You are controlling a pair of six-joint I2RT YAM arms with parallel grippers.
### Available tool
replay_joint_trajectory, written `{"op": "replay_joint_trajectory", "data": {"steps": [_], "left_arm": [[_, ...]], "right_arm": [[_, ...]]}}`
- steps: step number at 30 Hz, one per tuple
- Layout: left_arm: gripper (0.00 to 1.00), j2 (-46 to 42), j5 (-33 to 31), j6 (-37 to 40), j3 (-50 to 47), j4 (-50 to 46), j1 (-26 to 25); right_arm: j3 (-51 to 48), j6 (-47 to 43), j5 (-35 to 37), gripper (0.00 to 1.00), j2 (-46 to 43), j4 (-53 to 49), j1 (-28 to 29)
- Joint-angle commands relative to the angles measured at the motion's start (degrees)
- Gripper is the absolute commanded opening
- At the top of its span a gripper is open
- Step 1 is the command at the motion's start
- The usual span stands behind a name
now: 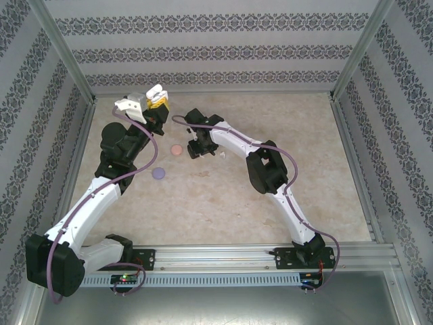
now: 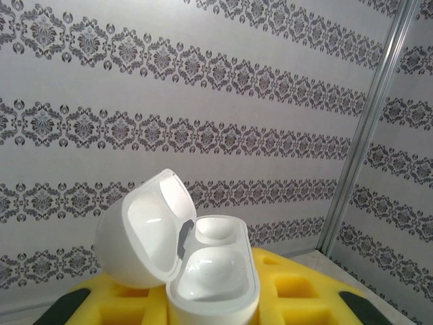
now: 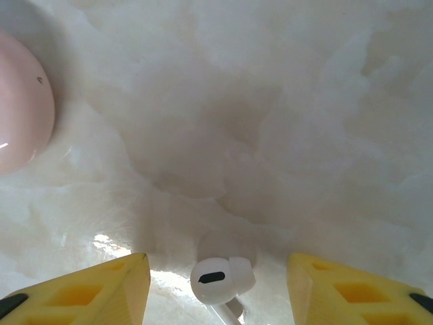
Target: Insert wireless bluetooth earbuds into charging case
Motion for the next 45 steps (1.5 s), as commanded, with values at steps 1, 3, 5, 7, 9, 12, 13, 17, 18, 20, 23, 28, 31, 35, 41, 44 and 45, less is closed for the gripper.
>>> {"op": "replay_joint_trajectory", "data": {"steps": [1, 3, 5, 7, 9, 12, 13, 17, 18, 20, 23, 28, 31, 35, 41, 44, 45], "left_arm": [[0.00, -1.5, 1.0, 0.5, -0.5, 1.6, -0.2], [0.00, -1.4, 1.5, 0.5, -0.5, 1.7, -0.2], [0.00, -1.2, 2.4, 0.7, -0.4, 1.7, -0.3], [0.00, -1.2, 2.8, 0.7, -0.3, 1.8, -0.2], [0.00, -1.0, 2.6, 0.5, -0.4, 2.0, -0.2], [0.00, -1.1, 2.5, 0.5, -0.6, 2.3, -0.2], [0.00, -1.1, 2.5, 0.4, -0.6, 2.4, -0.2], [0.00, -1.3, 2.5, 0.4, -0.9, 2.4, -0.2], [0.00, -1.3, 2.5, 0.4, -0.9, 2.4, -0.2], [0.00, -1.4, 2.5, 0.4, -1.1, 2.5, -0.2], [0.00, -1.4, 2.4, 0.4, -1.2, 2.5, -0.2], [0.00, -1.4, 2.4, 0.4, -1.4, 2.5, -0.2], [0.00, -1.4, 2.4, 0.4, -1.5, 2.6, -0.2], [0.00, -1.3, 2.6, 0.4, -1.8, 2.5, -0.2], [0.00, -1.4, 2.8, 0.2, -2.1, 2.2, -0.2], [0.00, -1.3, 2.9, 0.4, -1.9, 1.9, -0.2], [0.00, -1.2, 2.8, 0.4, -1.8, 1.8, -0.2]], "right_arm": [[2.2, -0.7, 0.4, 0.55, 1.7, -1.8, 0.4], [2.5, -0.8, 0.5, 0.53, 2.0, -2.0, 0.3], [2.5, -0.8, 0.6, 0.52, 2.1, -2.3, 0.4], [2.6, -0.8, 1.0, 0.50, 2.2, -2.3, 0.5], [2.5, -0.9, 1.4, 0.50, 2.2, -2.3, 0.7], [2.6, -0.8, 2.2, 0.48, 2.4, -2.4, 0.9], [2.6, -0.7, 2.5, 0.48, 2.4, -2.5, 1.0], [2.9, -0.4, 3.0, 0.46, 2.8, -2.5, 1.3], [3.0, -0.3, 3.1, 0.45, 2.9, -2.6, 1.3], [3.2, -0.1, 3.4, 0.45, 3.1, -2.5, 1.5], [3.6, 0.0, 3.7, 0.44, 3.3, -2.7, 1.7], [3.8, 0.3, 4.5, 0.42, 3.6, -2.9, 2.0], [3.7, 0.5, 4.9, 0.37, 3.6, -2.9, 2.1], [3.7, 0.9, 5.2, 0.32, 3.5, -2.8, 2.1], [2.6, 2.6, 4.7, 0.27, 1.4, -1.5, 1.9], [0.4, 4.1, 3.9, 0.26, -1.6, 0.7, 1.5], [-0.4, 4.7, 3.7, 0.25, -2.8, 1.6, 1.4]]}}
